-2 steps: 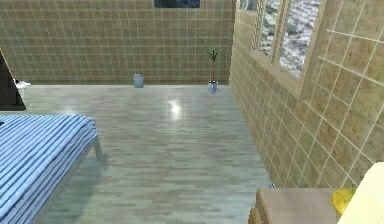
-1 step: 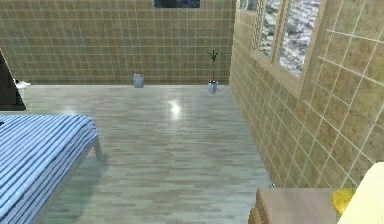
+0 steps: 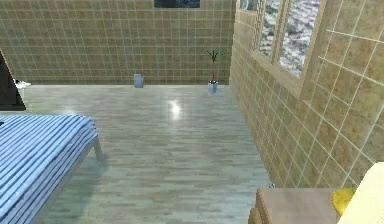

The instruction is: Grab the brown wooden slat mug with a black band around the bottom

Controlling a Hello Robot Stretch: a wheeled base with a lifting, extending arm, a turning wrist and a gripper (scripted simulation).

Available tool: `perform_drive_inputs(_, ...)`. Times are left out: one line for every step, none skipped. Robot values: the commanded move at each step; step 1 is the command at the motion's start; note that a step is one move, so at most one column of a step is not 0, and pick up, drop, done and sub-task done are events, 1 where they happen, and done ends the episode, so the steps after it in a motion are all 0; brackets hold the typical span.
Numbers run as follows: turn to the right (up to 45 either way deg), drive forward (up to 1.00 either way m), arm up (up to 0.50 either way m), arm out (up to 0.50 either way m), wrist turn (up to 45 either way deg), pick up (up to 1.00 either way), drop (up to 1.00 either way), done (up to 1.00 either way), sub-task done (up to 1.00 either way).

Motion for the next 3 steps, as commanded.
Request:
perform_drive_inputs(0.0,0.00,0.00,0.00,45.0,0.00,0.00,0.00,0.00)
perform_drive_inputs(0.0,0.00,0.00,0.00,45.0,0.00,0.00,0.00,0.00)
perform_drive_inputs(0.0,0.00,0.00,0.00,45.0,0.00,0.00,0.00,0.00)
